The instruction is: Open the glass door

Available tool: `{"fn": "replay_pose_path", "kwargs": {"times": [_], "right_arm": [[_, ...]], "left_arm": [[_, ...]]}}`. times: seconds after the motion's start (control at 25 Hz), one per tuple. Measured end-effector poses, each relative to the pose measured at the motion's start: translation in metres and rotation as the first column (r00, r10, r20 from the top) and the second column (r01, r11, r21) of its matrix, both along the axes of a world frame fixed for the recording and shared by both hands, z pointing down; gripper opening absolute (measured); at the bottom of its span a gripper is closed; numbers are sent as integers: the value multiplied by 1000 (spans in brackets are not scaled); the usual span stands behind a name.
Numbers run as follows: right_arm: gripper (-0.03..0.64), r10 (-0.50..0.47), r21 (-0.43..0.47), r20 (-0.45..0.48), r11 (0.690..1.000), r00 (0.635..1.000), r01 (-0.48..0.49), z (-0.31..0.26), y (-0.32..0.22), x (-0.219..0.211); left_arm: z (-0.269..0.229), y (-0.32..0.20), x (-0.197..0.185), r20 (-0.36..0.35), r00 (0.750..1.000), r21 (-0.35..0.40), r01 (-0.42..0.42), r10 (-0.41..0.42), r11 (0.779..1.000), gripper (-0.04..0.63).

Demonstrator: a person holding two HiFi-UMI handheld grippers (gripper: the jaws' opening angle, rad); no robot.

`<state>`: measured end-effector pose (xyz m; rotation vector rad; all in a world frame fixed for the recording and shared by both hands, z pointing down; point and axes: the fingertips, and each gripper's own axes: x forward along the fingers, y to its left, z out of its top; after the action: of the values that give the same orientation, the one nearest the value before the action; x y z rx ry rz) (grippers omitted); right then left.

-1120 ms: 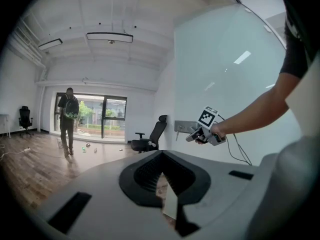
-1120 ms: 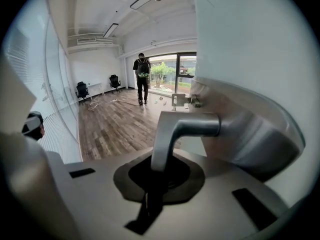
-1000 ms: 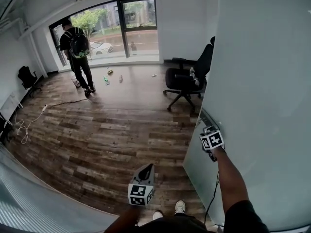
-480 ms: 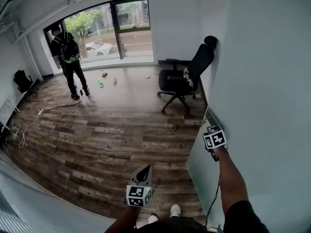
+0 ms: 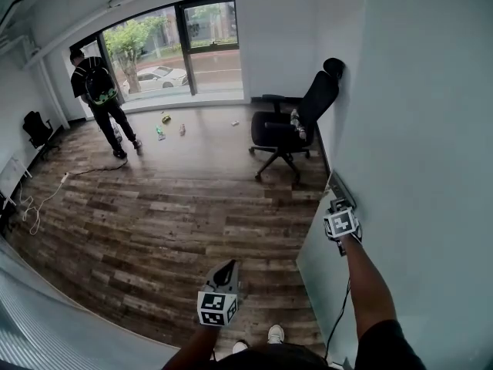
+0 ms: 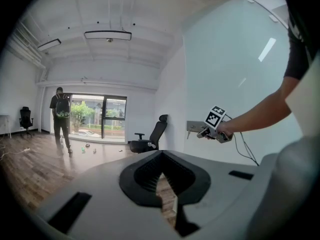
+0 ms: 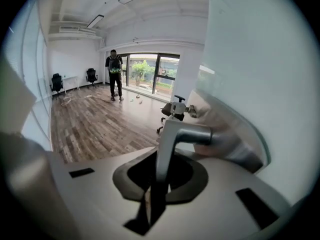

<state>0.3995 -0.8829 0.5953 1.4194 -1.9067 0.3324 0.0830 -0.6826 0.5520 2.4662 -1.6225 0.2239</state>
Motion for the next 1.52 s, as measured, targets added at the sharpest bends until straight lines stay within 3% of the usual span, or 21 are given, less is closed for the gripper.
{"fn": "replay_pose_path", "kwargs": {"times": [0.04, 0.12, 0.32, 0.4, 0.56, 0.68, 0.76, 1.0, 1.12, 1.16, 1.32, 1.52], "right_arm": [[28, -10, -14, -15, 1000, 1000, 10, -2, 1, 0], [149, -34, -55, -33, 998, 999, 32, -1, 2, 0], [190, 3, -57, -108, 998, 994, -9, -11, 8, 11], [190, 33, -4, -143, 999, 989, -34, -22, 13, 14], [190, 107, 221, -171, 973, 979, -68, -56, 32, 16], [190, 146, 382, -88, 919, 985, -102, -87, 62, 3], [190, 139, 425, 4, 896, 990, -128, -97, 90, -19], [178, 61, 447, 164, 885, 985, -129, -100, 194, -107], [28, 22, 476, 178, 873, 984, -106, -100, 241, -145], [17, -13, 475, 178, 877, 984, -74, -96, 254, -159], [15, -174, 469, 187, 880, 967, 68, -76, 306, -209], [15, -174, 481, 272, 876, 947, 23, -77, 354, -233]], "left_arm": [[0, 0, 1, 0, 1000, 2, 0, 0, 1000, 2], [-3, 0, 3, 0, 1000, 4, -7, 7, 1000, 2], [-6, 10, 0, -1, 1000, 10, -9, 9, 1000, 2], [-7, 15, -7, -4, 1000, 14, -3, 3, 1000, 2], [-8, 29, -25, -9, 1000, 14, 5, -5, 1000, 2], [-7, 37, -34, -18, 1000, 19, 7, -7, 1000, 2], [-10, 43, -41, -23, 1000, 23, 3, -2, 1000, 2], [-17, 77, -54, -35, 999, 38, -33, 34, 999, 2], [-16, 99, -63, -36, 998, 43, -50, 52, 998, 2], [-16, 106, -65, -37, 998, 44, -55, 57, 998, 2], [-16, 135, -71, -41, 997, 42, -62, 64, 997, 2], [-15, 165, -74, -46, 997, 46, -52, 55, 998, 2]]}}
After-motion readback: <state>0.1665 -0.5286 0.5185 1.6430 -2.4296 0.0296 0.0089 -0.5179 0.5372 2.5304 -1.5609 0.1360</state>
